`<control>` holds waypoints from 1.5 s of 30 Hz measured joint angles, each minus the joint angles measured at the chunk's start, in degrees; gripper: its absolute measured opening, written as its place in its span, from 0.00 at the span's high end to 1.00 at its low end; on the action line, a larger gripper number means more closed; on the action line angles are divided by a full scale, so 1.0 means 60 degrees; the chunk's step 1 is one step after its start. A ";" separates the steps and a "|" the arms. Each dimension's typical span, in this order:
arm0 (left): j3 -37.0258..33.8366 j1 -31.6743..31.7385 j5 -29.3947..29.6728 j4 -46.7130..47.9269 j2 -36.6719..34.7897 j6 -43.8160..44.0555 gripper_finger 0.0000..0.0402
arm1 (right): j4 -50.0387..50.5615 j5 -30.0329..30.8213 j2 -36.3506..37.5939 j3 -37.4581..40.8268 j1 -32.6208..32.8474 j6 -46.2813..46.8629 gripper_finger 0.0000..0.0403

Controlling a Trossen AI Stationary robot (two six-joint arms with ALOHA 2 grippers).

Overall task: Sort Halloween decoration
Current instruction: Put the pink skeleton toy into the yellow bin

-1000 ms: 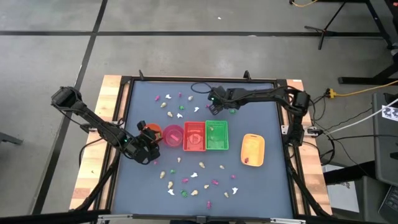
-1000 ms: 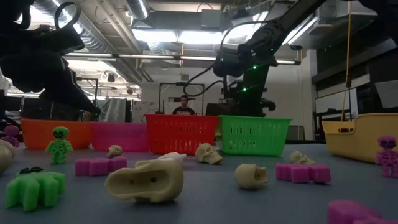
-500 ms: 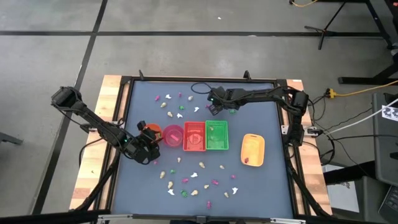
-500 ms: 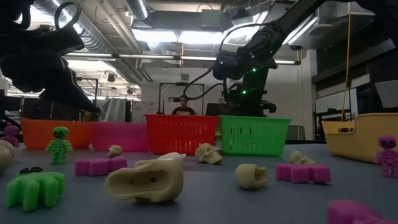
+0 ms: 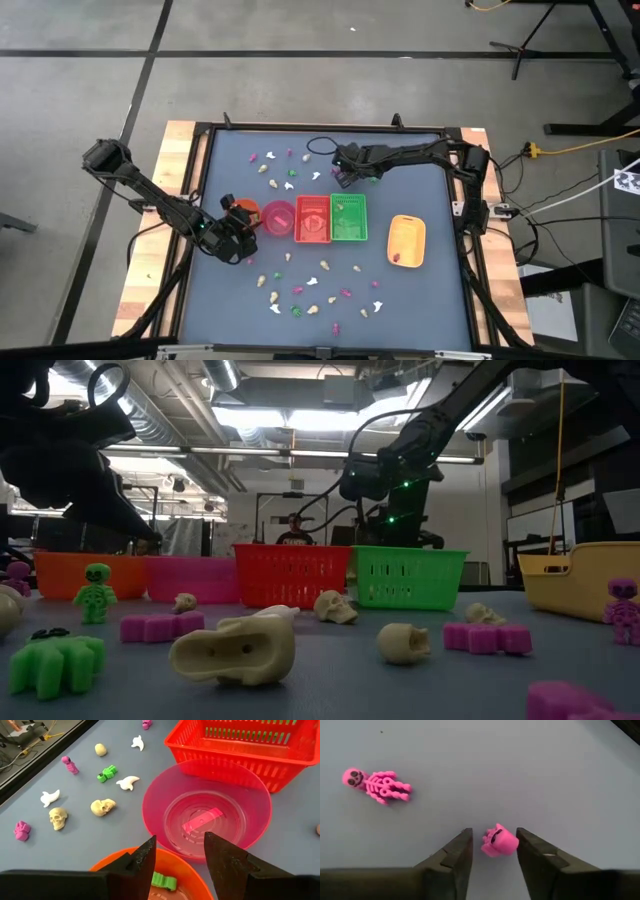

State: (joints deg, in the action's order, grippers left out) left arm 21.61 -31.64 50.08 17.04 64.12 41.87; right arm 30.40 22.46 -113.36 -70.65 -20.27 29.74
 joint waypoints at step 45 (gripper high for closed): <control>0.0000 0.0002 0.0001 -0.0006 0.0000 0.0000 0.63 | 0.6006 -0.0914 0.4785 0.0011 0.3045 -0.0954 0.88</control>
State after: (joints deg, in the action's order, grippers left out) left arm 21.61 -31.62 50.09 17.00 64.12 41.87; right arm 66.44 16.98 -84.65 -70.59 -2.00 24.01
